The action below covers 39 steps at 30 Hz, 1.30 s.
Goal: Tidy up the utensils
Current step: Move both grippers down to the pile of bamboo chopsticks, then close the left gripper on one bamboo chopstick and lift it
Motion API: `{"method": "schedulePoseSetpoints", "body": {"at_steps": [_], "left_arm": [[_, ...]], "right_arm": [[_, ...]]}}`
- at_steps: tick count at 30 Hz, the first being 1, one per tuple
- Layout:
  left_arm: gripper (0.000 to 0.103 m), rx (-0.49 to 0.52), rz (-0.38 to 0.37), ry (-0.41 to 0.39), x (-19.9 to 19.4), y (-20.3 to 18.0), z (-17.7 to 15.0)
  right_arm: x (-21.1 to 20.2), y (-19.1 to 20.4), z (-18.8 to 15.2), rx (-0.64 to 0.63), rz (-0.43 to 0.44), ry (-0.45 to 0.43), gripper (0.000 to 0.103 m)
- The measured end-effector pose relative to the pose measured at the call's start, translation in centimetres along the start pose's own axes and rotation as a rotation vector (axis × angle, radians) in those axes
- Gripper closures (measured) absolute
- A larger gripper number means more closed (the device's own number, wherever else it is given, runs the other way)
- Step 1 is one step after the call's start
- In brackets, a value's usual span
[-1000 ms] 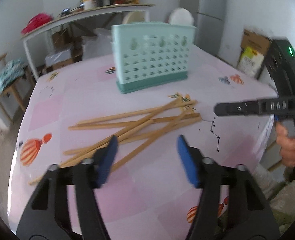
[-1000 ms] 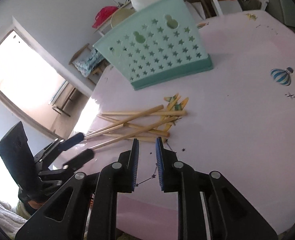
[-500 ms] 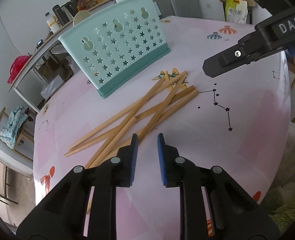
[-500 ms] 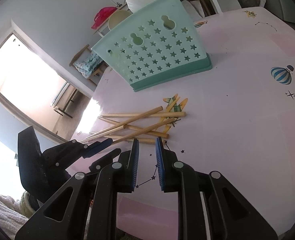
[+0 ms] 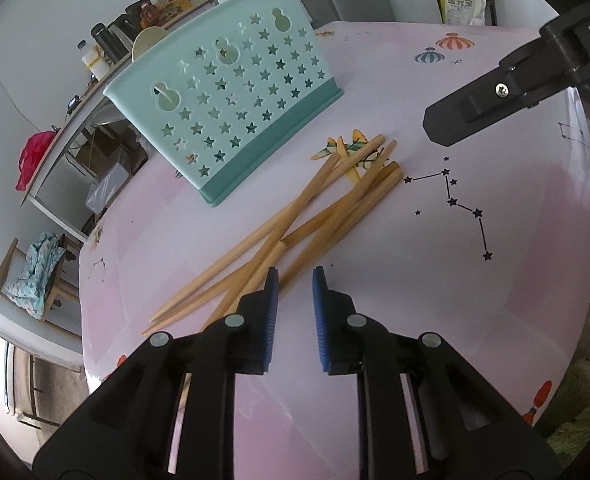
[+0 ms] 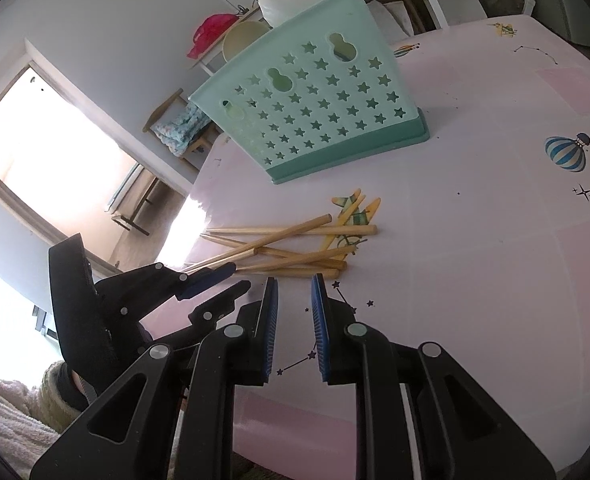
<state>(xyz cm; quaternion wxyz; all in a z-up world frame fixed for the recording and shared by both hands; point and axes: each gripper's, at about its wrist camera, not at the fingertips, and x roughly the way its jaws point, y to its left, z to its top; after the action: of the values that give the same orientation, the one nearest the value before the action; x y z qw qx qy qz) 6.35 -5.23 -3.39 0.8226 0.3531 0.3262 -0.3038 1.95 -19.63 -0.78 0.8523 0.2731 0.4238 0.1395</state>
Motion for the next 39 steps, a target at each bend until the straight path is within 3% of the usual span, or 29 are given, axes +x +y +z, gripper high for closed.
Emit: {"method": "schedulePoseSetpoints", "body": {"at_steps": [9,16,26,32,36,39], "left_arm": [[0.087,0.041,-0.056,-0.034,0.1,-0.3,1.2],[0.085,0.006,-0.174,0.001,1.7,0.4,2.1],[0.098,0.001,-0.213,0.046,0.2,-0.1,1.8],[0.098,-0.133,-0.348,0.124,-0.4,0.7,1.3],[0.087,-0.26,-0.42,0.17,0.8,2.5,1.5],[0.086,-0.335,-0.483,0.192,1.5,3.4,1.8]], "right_arm": [[-0.3,-0.5,0.0,0.019,0.007,-0.006,0.085],[-0.7,-0.9,-0.1,0.031,0.006,-0.011,0.085],[-1.2,-1.5,-0.1,0.045,0.001,-0.023,0.085],[-1.6,-2.2,0.0,0.066,-0.002,-0.035,0.085],[-1.5,-2.5,0.0,0.078,0.004,-0.033,0.085],[-1.5,-2.5,-0.1,0.078,0.007,-0.031,0.085]]}}
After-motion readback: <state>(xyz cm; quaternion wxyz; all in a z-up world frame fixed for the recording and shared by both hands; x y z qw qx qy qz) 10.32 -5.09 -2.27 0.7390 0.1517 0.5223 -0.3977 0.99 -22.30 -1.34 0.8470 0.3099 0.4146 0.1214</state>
